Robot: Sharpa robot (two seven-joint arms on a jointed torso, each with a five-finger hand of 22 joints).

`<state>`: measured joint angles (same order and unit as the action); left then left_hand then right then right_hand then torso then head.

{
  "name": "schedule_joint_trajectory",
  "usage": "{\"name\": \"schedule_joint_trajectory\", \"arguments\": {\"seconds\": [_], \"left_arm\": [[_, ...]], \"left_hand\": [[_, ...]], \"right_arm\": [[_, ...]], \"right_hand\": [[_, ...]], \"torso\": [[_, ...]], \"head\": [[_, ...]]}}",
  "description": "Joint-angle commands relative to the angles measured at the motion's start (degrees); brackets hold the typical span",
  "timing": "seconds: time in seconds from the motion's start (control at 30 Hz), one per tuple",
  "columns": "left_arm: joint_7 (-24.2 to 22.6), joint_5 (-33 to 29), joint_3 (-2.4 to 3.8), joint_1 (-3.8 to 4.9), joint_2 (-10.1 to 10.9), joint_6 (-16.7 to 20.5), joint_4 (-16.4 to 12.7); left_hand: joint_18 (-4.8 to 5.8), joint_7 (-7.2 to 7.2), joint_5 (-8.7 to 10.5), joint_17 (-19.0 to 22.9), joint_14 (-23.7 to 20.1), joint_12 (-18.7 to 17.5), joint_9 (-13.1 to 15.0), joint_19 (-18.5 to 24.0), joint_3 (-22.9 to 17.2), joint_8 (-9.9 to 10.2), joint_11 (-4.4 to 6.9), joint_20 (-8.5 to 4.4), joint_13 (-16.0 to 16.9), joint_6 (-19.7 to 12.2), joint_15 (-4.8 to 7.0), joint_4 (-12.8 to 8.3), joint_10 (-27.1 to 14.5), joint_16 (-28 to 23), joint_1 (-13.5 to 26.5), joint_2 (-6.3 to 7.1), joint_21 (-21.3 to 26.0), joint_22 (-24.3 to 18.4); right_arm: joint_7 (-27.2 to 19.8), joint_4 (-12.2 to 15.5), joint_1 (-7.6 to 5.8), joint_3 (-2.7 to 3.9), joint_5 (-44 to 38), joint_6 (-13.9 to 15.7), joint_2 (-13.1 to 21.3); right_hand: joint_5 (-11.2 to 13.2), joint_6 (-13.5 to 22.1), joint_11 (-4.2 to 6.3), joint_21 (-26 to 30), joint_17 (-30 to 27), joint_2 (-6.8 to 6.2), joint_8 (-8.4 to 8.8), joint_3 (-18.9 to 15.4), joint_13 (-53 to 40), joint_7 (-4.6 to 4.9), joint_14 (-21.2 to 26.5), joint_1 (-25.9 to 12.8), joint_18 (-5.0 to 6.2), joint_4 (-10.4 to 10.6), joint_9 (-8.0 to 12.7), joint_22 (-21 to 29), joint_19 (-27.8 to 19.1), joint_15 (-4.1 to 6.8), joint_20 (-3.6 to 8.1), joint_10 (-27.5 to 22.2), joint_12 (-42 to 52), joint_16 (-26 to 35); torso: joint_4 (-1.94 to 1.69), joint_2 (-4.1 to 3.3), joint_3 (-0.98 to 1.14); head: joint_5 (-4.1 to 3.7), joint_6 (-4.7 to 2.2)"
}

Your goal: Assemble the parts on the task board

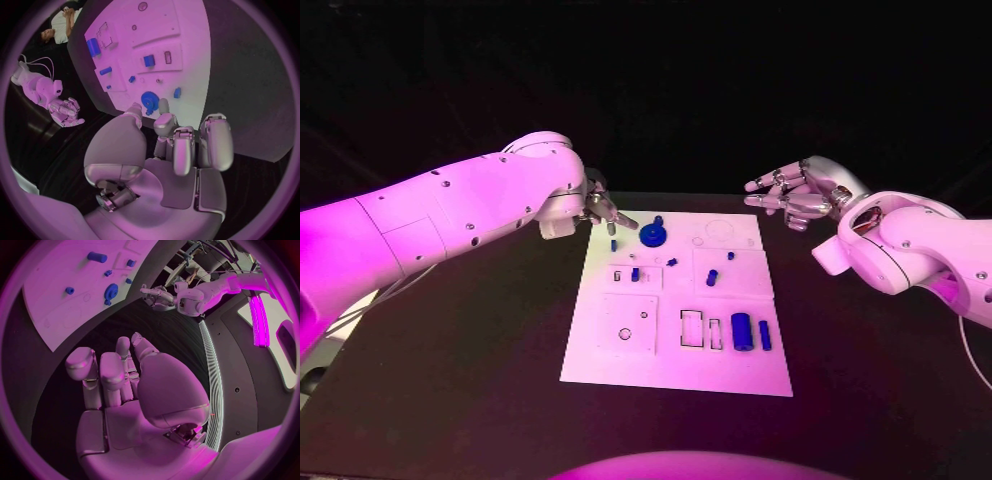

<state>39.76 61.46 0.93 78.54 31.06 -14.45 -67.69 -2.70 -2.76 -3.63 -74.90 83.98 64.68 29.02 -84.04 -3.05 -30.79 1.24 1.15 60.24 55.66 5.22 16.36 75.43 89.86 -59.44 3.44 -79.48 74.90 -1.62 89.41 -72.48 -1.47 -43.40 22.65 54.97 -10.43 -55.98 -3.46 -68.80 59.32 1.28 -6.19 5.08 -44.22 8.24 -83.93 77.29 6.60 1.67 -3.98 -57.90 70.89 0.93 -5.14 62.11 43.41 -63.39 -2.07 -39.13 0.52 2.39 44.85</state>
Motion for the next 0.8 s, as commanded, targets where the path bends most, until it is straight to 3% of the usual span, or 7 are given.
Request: {"name": "schedule_joint_trajectory", "arguments": {"seconds": [0.03, 0.2, 0.37, 0.6, 0.8], "left_arm": [[-0.02, -1.02, 0.01, 0.22, -1.73, -1.45, 3.40], [-0.51, 0.87, -0.09, 0.31, -4.73, -1.92, 9.75], [-1.40, 2.96, -0.75, 0.12, -7.27, -2.90, 15.45], [-2.00, 1.30, -1.07, -0.62, -8.96, -4.57, 18.35], [-2.47, 0.97, -1.22, -1.17, -9.82, -5.41, 19.42]], "left_hand": [[-0.44, -0.42, 0.22, -15.10, 6.02, -0.75, -0.68, -0.60, 0.78, 0.98, -0.24, 0.41, -0.81, -0.87, -0.66, 0.05, -0.68, 0.14, -1.07, -0.21, 0.46, 4.71], [-0.50, -0.93, -0.06, -15.10, 6.02, -0.84, -1.72, -0.54, 1.71, 2.26, -0.72, 0.83, -1.03, -1.39, -1.09, -0.15, -0.80, 0.14, -2.86, -1.12, 0.78, 4.55], [-0.50, -0.93, -0.12, -15.10, 6.02, -0.75, -1.87, -0.58, 1.86, 2.32, -0.74, 0.91, -0.98, -1.13, -1.14, -0.18, -0.77, 0.14, -3.42, -1.43, 0.77, 4.60], [-0.45, -0.94, -0.14, -15.10, 6.02, -0.49, -1.93, -0.68, 1.94, 2.35, -0.74, 0.94, -0.72, -1.05, -1.15, -0.22, -0.63, 0.14, -3.75, -1.60, 0.59, 4.78], [-0.44, -0.93, -0.13, -15.10, 6.02, -0.39, -1.92, -0.73, 1.99, 2.32, -0.74, 0.95, -0.63, -0.98, -1.15, -0.24, -0.59, 0.14, -3.90, -1.69, 0.53, 4.85]], "right_arm": [[-0.19, -0.06, 0.05, 0.00, -0.07, -0.71, -0.20], [-0.21, -0.22, 0.07, 0.00, -0.06, -0.88, -0.71], [-0.23, -0.37, 0.13, 0.00, -0.06, -0.99, -1.06], [-0.27, -0.29, 0.17, 0.00, -0.08, -1.07, -1.28], [-0.35, -0.30, 0.17, 0.00, -0.26, -1.41, -1.38]], "right_hand": [[-0.24, 0.09, -0.03, 0.29, -0.05, 0.01, -0.18, 0.00, 0.07, 0.42, 0.29, -0.74, 0.47, 0.49, 0.03, 0.04, -0.34, 0.00, -0.09, -0.50, -0.25, 0.31], [-0.31, 0.12, -0.01, 0.33, -0.03, 0.01, -0.20, 0.00, 0.14, 0.41, 0.31, -0.79, 0.47, 0.56, 0.03, 0.06, -0.34, -0.01, -0.10, -0.53, -0.25, 0.33], [-0.41, 0.12, 0.00, 0.37, 0.00, 0.08, -0.22, 0.06, 0.18, 0.39, 0.30, -0.75, 0.48, 0.58, 0.02, 0.10, -0.35, 0.00, -0.11, -0.54, -0.25, 0.32], [-2.51, 0.18, 0.04, 0.55, 0.01, 0.14, -0.34, 0.50, 0.52, 0.38, 0.30, -0.49, 0.49, 0.62, 0.01, 0.21, -0.28, 0.04, -0.08, -0.68, -0.26, 0.46], [-3.47, 0.22, 0.04, 0.61, 0.09, -0.06, -0.40, 0.66, 0.70, 0.39, 0.26, -0.49, 0.48, 0.67, 0.01, 0.22, -0.22, 0.05, -0.07, -0.72, -0.22, 0.47]], "torso": [[-0.12, -0.01, -0.06], [0.24, -0.13, -0.02], [0.48, -0.41, -0.11], [0.54, -0.77, -0.31], [0.49, -0.66, -0.22]], "head": [[0.03, -0.16], [1.11, -0.51], [1.37, -0.84], [1.56, -0.92], [1.57, -0.77]]}}
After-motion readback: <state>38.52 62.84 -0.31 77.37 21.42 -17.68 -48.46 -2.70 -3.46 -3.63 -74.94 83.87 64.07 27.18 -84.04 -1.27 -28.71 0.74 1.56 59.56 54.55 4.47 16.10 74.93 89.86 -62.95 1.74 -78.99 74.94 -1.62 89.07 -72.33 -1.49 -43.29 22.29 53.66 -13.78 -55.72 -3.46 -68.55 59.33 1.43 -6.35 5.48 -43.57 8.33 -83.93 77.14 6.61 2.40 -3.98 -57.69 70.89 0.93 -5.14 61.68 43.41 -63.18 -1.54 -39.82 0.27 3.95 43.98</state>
